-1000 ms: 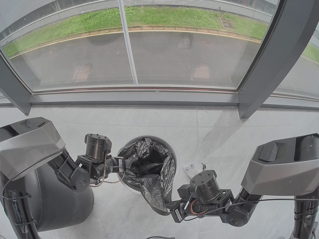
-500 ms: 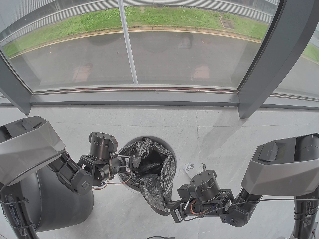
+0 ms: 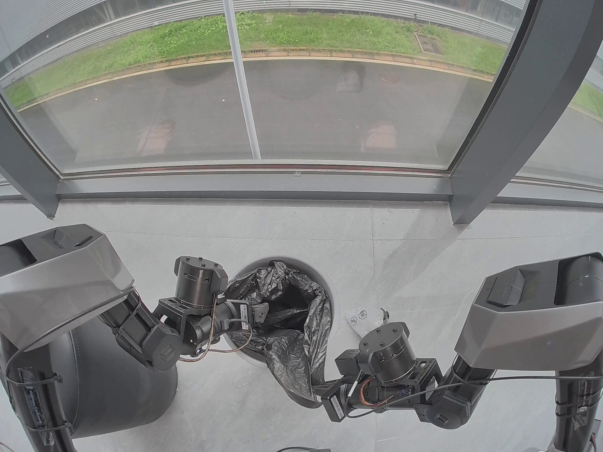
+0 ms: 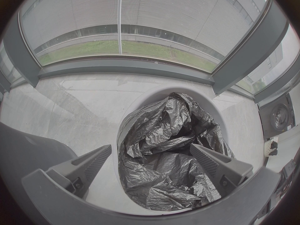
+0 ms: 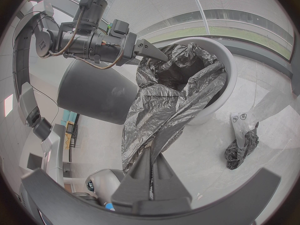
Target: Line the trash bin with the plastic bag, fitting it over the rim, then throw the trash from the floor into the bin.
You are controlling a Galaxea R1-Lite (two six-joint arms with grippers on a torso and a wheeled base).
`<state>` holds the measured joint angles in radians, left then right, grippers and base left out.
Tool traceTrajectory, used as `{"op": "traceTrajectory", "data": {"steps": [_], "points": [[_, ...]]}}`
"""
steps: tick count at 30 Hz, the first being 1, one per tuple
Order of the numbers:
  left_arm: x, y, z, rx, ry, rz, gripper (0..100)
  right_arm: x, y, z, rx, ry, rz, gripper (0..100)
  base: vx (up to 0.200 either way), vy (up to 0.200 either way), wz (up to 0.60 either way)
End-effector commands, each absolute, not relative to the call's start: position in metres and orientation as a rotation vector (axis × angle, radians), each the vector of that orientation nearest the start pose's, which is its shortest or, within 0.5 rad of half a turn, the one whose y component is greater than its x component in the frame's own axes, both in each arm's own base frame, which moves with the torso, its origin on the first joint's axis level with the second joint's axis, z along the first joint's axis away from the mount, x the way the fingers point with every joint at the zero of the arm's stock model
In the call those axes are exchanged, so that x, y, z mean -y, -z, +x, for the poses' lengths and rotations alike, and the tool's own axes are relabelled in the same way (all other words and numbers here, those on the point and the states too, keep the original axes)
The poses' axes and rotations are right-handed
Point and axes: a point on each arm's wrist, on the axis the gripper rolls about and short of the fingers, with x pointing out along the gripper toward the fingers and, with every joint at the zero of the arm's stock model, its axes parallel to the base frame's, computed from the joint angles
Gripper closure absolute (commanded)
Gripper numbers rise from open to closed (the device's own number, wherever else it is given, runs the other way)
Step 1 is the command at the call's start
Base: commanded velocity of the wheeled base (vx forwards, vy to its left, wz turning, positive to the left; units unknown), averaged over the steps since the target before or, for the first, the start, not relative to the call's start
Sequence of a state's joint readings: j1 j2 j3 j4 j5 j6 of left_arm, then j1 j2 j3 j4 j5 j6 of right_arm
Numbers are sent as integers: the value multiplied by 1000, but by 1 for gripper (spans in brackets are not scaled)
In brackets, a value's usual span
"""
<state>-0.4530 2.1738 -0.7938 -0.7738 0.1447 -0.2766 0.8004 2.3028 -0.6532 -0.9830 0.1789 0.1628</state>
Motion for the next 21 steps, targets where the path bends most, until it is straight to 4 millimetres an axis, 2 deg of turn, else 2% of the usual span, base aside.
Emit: {"op": "traceTrajectory", "data": {"steps": [1, 21], "points": [[162, -31, 323, -622, 230, -101, 0, -248, 21, 236, -735, -882, -68, 100, 0, 0, 0], [172, -41, 315, -600, 263, -101, 0, -248, 21, 236, -734, -883, -69, 100, 0, 0, 0]]}}
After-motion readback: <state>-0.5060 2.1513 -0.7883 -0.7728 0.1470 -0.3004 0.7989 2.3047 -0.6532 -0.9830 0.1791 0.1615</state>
